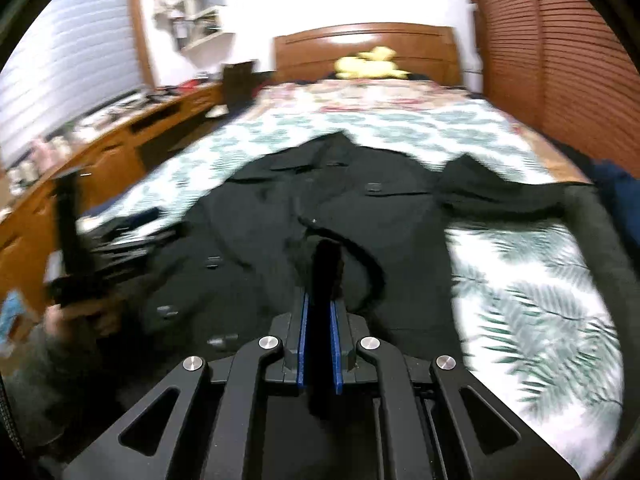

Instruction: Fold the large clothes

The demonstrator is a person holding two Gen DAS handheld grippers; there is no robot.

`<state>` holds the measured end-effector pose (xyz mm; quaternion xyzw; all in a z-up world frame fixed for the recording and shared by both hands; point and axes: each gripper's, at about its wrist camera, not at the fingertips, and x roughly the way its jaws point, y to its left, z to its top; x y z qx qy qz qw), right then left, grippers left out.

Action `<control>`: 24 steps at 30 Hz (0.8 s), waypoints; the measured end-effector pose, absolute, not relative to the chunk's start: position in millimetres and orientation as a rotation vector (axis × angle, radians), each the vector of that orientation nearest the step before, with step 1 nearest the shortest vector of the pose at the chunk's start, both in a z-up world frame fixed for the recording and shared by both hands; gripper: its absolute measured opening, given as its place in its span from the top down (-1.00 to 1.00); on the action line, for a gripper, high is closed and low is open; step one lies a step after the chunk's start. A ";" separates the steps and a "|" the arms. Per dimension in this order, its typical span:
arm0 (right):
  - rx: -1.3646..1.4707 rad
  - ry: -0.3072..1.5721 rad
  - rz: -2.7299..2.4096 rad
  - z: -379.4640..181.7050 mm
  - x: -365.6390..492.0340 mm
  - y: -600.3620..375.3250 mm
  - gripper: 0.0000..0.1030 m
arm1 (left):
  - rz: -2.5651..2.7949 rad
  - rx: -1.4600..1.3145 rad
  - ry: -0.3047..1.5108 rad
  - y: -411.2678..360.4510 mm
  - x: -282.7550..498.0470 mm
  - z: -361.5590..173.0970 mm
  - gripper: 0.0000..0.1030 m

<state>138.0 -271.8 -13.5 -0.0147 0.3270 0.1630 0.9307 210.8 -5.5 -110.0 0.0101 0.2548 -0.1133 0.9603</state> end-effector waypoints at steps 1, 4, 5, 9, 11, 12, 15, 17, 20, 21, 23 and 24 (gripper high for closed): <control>-0.047 0.666 0.285 -13.1 139.0 -274.1 0.80 | -0.233 0.020 0.516 -5.1 209.7 -109.3 -0.50; -0.104 0.645 0.137 -13.0 145.7 -286.8 0.68 | -0.242 0.021 0.514 -4.5 207.4 -107.8 -0.50; -0.117 0.638 0.109 -12.4 147.6 -289.9 0.67 | -0.244 0.020 0.514 -4.0 206.7 -107.9 -0.50; -0.128 0.635 0.115 -11.2 150.3 -293.4 0.50 | -0.255 0.019 0.518 -3.4 204.8 -108.8 -0.50; -0.135 0.654 0.150 -15.6 153.1 -287.4 0.12 | -0.259 0.018 0.521 -2.8 204.9 -109.4 -0.50; -0.140 0.665 0.164 -19.4 154.2 -284.0 0.05 | -0.259 0.016 0.524 -2.5 205.6 -109.6 -0.50; -0.155 0.698 0.166 -30.4 161.4 -282.0 0.01 | -0.261 0.003 0.527 -0.7 206.3 -109.7 -0.50; -0.140 0.732 0.146 -39.4 168.9 -289.1 0.01 | -0.264 -0.001 0.529 -0.7 206.0 -109.9 -0.50; -0.100 0.782 0.112 -51.9 184.7 -300.5 0.01 | -0.268 0.005 0.532 -1.8 205.3 -110.9 -0.50; -0.074 0.793 0.120 -55.2 188.4 -306.4 0.01 | -0.269 0.006 0.533 -2.3 205.1 -111.3 -0.50; -0.020 0.802 0.172 -58.2 195.1 -314.3 0.52 | -0.274 0.007 0.534 -2.8 205.6 -111.7 -0.50; -0.002 0.807 0.209 -58.1 198.6 -315.0 0.73 | -0.274 0.008 0.534 -3.2 205.7 -111.7 -0.50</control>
